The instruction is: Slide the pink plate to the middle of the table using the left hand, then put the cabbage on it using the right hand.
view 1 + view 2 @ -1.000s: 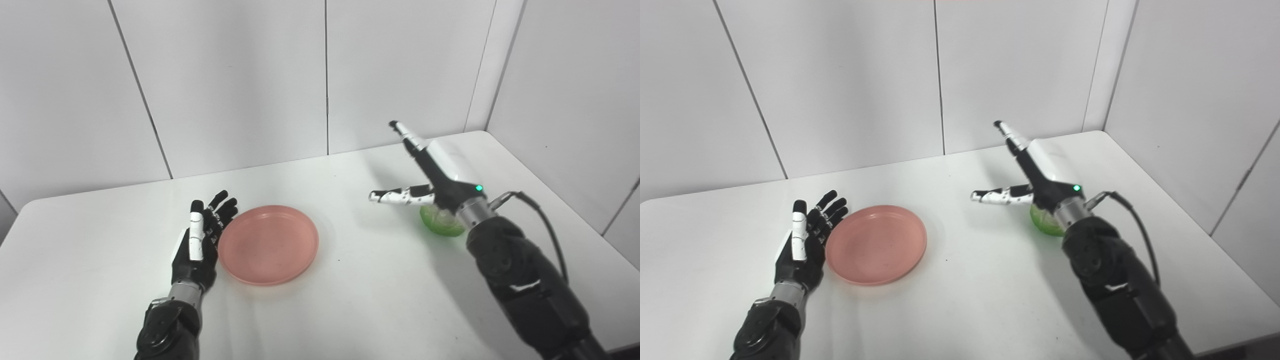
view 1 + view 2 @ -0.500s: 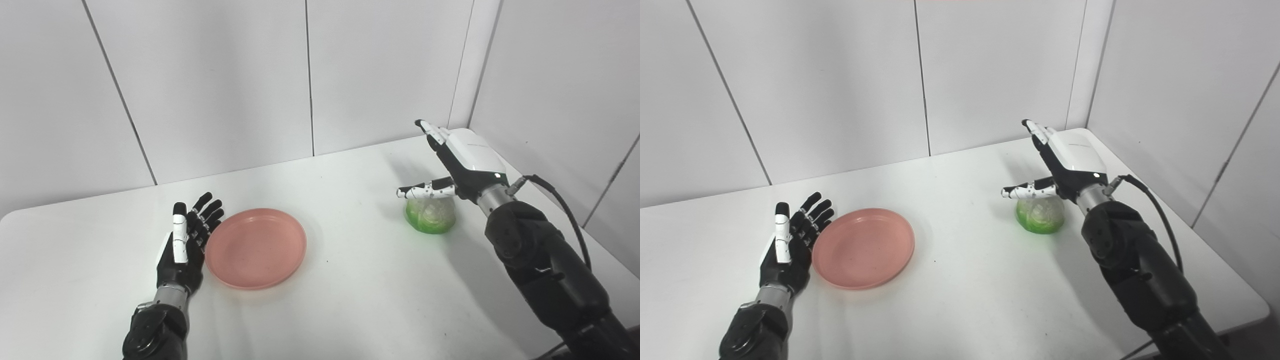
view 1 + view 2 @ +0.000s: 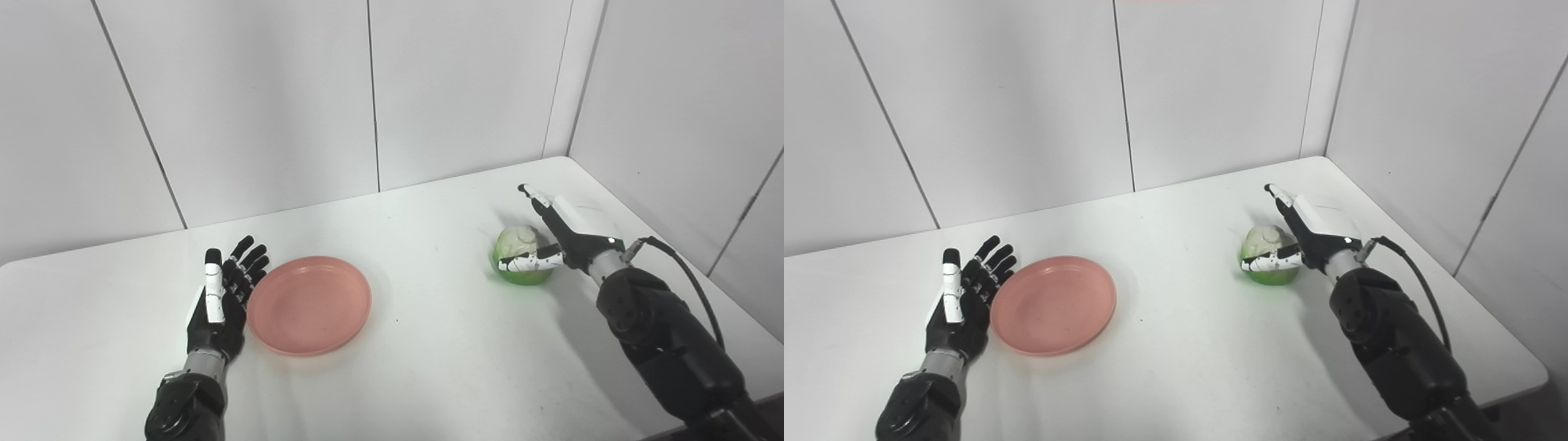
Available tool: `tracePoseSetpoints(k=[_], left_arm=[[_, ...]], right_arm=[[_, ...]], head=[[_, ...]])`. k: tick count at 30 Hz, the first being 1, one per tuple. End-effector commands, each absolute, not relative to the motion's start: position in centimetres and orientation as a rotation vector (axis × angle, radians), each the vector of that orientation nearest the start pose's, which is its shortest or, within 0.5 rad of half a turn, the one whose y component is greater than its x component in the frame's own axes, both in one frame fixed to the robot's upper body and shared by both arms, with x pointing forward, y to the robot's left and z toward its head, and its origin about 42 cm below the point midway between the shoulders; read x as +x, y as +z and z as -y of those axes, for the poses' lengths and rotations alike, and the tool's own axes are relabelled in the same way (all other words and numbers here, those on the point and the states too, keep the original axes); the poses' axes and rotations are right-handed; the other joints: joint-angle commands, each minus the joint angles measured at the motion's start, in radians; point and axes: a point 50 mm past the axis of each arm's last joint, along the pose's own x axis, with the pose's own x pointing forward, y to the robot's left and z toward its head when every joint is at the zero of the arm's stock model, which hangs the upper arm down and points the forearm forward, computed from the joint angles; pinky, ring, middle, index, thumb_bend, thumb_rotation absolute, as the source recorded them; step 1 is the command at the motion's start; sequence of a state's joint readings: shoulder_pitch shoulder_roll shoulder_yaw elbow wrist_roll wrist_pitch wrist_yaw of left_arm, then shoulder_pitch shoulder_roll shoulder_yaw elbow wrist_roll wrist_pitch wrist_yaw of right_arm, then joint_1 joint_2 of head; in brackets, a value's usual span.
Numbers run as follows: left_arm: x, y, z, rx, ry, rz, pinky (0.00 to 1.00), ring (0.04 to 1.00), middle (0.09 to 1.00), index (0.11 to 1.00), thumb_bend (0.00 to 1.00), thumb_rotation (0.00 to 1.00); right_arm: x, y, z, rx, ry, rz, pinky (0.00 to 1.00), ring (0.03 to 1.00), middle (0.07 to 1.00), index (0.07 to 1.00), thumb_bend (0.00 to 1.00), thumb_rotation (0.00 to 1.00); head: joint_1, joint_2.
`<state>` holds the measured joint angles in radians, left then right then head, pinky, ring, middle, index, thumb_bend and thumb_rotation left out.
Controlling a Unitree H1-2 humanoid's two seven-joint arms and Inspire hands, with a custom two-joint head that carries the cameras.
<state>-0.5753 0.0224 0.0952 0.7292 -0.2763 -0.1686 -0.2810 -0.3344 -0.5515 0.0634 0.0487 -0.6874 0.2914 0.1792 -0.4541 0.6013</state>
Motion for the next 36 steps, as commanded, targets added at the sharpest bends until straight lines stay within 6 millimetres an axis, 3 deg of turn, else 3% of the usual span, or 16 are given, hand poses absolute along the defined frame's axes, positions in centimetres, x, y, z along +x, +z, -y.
tracePoseSetpoints(k=[1, 7, 13, 18, 19, 21, 24, 31, 36], left_arm=[[44.4, 10.0, -19.1, -0.253, -0.269, -0.02, 0.96, 0.914, 0.879, 0.869, 0.85, 1.0], [44.2, 9.9, -19.0, -0.257, -0.268, -0.023, 0.96, 0.914, 0.881, 0.872, 0.85, 1.0], [44.0, 9.8, -19.0, -0.245, -0.267, -0.023, 0.97, 0.913, 0.878, 0.869, 0.85, 1.0], [44.0, 9.7, -19.0, -0.25, -0.269, -0.025, 0.99, 0.917, 0.881, 0.872, 0.86, 1.0], [44.0, 9.7, -19.0, -0.252, -0.27, -0.023, 0.98, 0.917, 0.881, 0.871, 0.86, 1.0], [43.9, 9.7, -18.9, -0.258, -0.275, -0.026, 0.98, 0.92, 0.884, 0.874, 0.87, 1.0], [43.9, 9.6, -18.9, -0.255, -0.273, -0.027, 0.98, 0.916, 0.881, 0.873, 0.87, 1.0], [43.8, 9.6, -18.9, -0.25, -0.282, -0.03, 0.98, 0.919, 0.881, 0.868, 0.87, 1.0], [43.7, 9.7, -18.4, -0.255, -0.273, -0.032, 0.98, 0.923, 0.881, 0.863, 0.86, 1.0]], right_arm=[[39.0, 23.4, 36.7, -1.21, -0.116, -0.005, 0.71, 0.875, 0.917, 0.926, 0.98, 0.44], [39.3, 21.4, 36.6, -1.158, -0.131, -0.014, 0.66, 0.846, 0.897, 0.904, 0.99, 0.4], [39.8, 20.3, 36.2, -1.145, -0.154, 0.025, 0.59, 0.73, 0.814, 0.863, 0.95, 0.32], [40.2, 19.7, 35.7, -1.078, -0.204, 0.106, 0.5, 0.577, 0.665, 0.707, 0.84, 0.03], [40.2, 19.6, 35.6, -1.074, -0.221, 0.128, 0.46, 0.501, 0.553, 0.614, 0.64, 0.01], [40.3, 19.5, 35.4, -1.065, -0.259, 0.166, 0.43, 0.451, 0.519, 0.55, 0.56, 0.0], [40.2, 19.4, 35.1, -1.053, -0.3, 0.184, 0.39, 0.438, 0.508, 0.501, 0.52, 0.0], [40.1, 19.6, 34.9, -1.033, -0.357, 0.245, 0.38, 0.438, 0.504, 0.499, 0.52, 0.0], [39.8, 20.7, 33.8, -0.978, -0.363, 0.336, 0.39, 0.438, 0.498, 0.503, 0.52, 0.0]], head=[[0.0, 0.0], [0.002, 0.003], [0.004, 0.006], [0.006, 0.01], [0.006, 0.01], [0.006, 0.011], [0.011, 0.012], [0.015, 0.011], [0.063, 0.018]])
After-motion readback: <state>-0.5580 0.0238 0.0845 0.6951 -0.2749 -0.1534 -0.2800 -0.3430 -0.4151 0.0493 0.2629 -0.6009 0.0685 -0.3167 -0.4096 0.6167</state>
